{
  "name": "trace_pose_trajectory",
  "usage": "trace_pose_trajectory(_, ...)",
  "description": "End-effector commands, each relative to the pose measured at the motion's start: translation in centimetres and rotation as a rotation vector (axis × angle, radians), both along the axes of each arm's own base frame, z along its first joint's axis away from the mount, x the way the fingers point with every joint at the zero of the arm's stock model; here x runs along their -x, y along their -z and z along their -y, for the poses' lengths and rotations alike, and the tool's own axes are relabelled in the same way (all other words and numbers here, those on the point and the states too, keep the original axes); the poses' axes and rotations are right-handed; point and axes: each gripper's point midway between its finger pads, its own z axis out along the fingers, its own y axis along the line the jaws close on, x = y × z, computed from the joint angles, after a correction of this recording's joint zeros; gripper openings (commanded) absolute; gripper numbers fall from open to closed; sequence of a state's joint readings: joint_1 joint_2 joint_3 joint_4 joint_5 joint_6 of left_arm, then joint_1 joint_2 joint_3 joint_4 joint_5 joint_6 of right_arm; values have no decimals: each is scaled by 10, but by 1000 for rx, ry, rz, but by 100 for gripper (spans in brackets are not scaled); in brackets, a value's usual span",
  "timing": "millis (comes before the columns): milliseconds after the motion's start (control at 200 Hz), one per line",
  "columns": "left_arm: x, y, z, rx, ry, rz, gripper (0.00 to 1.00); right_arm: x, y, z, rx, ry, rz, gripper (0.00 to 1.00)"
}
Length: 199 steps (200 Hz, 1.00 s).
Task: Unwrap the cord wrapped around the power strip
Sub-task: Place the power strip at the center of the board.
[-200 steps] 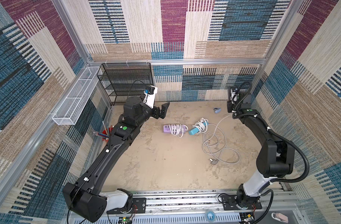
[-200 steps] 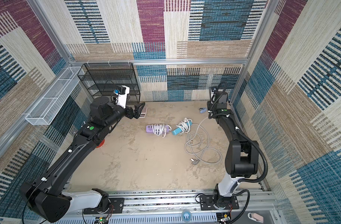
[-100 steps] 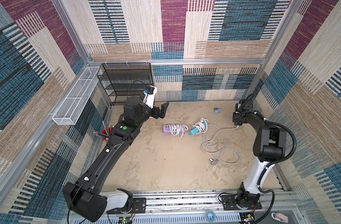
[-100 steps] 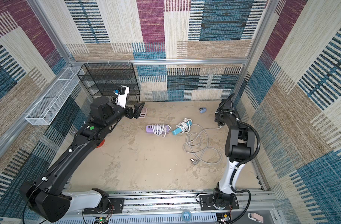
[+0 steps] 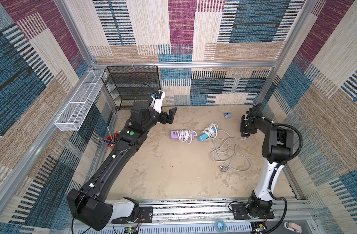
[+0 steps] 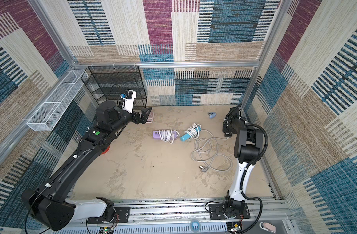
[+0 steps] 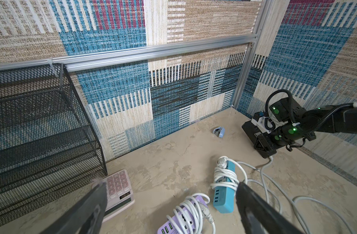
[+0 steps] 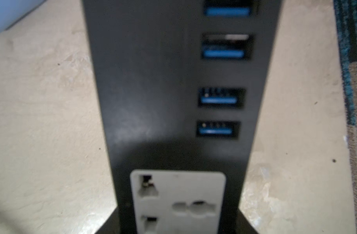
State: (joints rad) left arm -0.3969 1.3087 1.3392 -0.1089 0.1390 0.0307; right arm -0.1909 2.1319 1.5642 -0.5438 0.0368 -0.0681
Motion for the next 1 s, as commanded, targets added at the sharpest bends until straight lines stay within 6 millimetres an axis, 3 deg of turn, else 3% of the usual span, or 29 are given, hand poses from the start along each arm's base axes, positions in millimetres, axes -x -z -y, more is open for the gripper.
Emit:
trace_pose_trajectory(0, 1, -8, 2, -3, 18, 34, 100, 3, 6, -1, -6, 0, -27, 30)
trace_pose_trajectory(205, 2, -8, 2, -3, 18, 34, 100, 4, 5, -1, -6, 2, -25, 58)
trace_pose_trajectory(506, -2, -7, 0, 10, 2, 16, 100, 1, -25, 3, 23, 11, 50, 100)
trace_pose_trajectory(731, -11, 3, 2, 18, -1, -65, 100, -7, -86, -16, 6, -43, 211, 98)
trace_pose_trajectory(881, -23, 17, -1, 15, -23, -134, 100, -10, -122, -60, -28, -154, 307, 98)
trace_pose_trajectory(992, -32, 32, 3, -9, -21, -195, 100, -8, -138, -95, -69, -238, 352, 98)
